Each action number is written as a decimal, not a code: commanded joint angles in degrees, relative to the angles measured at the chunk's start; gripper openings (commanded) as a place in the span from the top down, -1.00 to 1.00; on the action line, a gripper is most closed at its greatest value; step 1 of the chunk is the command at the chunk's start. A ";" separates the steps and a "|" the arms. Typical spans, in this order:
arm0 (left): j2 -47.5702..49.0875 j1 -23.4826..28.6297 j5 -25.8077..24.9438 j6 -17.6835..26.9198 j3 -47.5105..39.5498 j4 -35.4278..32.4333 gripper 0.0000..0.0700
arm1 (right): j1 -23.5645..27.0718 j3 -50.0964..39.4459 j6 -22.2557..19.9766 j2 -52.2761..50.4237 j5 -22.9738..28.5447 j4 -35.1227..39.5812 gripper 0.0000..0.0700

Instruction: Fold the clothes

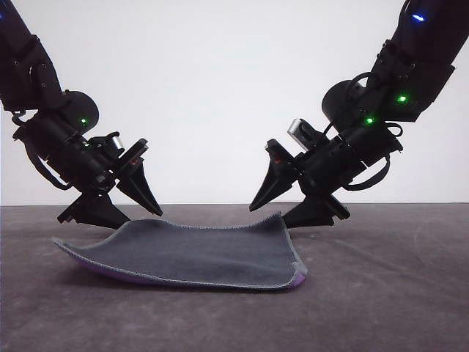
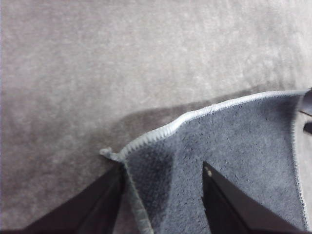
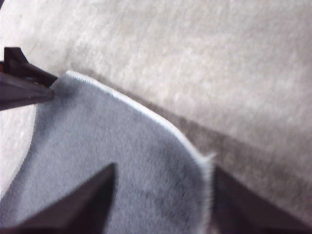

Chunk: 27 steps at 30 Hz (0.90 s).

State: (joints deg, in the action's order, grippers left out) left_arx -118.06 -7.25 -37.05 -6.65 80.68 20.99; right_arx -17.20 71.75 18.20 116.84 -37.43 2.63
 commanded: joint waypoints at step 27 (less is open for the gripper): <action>-1.33 1.67 0.10 10.93 8.80 21.36 1.00 | 3.73 1.14 -0.86 0.66 -14.90 -6.83 0.97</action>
State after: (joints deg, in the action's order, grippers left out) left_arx -118.08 -5.53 -36.54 1.17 88.15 40.47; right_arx -13.47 71.75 18.02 116.82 -50.97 -3.73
